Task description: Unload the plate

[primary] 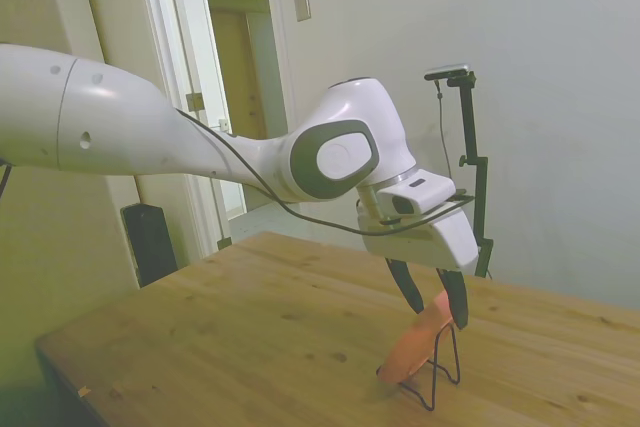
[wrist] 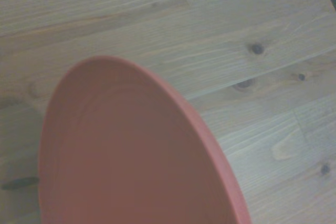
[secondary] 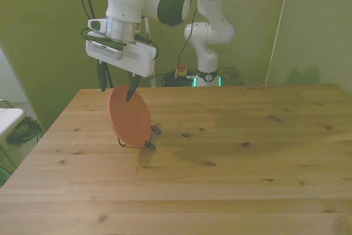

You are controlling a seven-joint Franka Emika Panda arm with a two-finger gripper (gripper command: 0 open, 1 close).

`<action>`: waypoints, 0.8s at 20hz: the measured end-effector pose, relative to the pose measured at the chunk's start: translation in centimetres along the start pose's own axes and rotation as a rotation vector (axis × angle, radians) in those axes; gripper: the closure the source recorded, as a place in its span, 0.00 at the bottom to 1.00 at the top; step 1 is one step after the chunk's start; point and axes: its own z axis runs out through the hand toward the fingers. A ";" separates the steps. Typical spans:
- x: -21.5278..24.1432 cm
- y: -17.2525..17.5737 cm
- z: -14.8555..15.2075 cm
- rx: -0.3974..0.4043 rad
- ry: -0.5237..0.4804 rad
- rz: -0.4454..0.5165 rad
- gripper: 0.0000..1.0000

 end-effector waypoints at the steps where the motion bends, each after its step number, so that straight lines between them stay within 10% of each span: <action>1: 0.0 -0.1 0.1 -0.001 -0.001 -0.001 1.00; 16: -0.1 -0.4 0.3 -0.001 0.000 -0.025 1.00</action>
